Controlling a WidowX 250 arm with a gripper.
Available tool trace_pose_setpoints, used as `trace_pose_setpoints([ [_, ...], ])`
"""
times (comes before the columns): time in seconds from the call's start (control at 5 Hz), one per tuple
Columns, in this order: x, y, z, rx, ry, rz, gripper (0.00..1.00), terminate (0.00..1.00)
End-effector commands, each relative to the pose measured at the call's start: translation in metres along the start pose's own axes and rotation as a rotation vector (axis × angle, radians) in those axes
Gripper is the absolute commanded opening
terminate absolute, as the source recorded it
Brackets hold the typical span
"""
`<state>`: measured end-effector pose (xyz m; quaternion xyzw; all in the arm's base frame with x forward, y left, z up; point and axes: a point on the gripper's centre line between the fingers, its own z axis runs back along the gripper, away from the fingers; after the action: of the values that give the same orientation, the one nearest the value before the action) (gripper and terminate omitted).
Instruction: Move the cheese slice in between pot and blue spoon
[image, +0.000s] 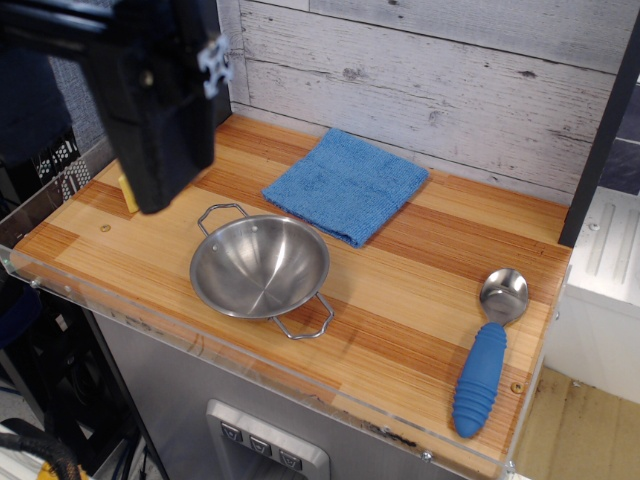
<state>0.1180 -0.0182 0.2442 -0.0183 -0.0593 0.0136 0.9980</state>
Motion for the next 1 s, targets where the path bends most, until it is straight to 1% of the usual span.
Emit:
trace_pose_setpoints([
  [0.0, 0.0, 0.0, 0.0, 0.0, 0.0, 0.0, 1.0, 0.0],
  [0.2, 0.013, 0.017, -0.006, 0.006, -0.008, 0.057, 1.0, 0.0],
  [0.4, 0.033, 0.059, 0.007, 0.002, -0.054, 0.135, 1.0, 0.0],
  [0.6, 0.049, 0.109, 0.022, 0.006, -0.11, 0.205, 1.0, 0.0],
  [0.8, 0.067, 0.159, 0.007, 0.035, -0.102, 0.223, 1.0, 0.0],
])
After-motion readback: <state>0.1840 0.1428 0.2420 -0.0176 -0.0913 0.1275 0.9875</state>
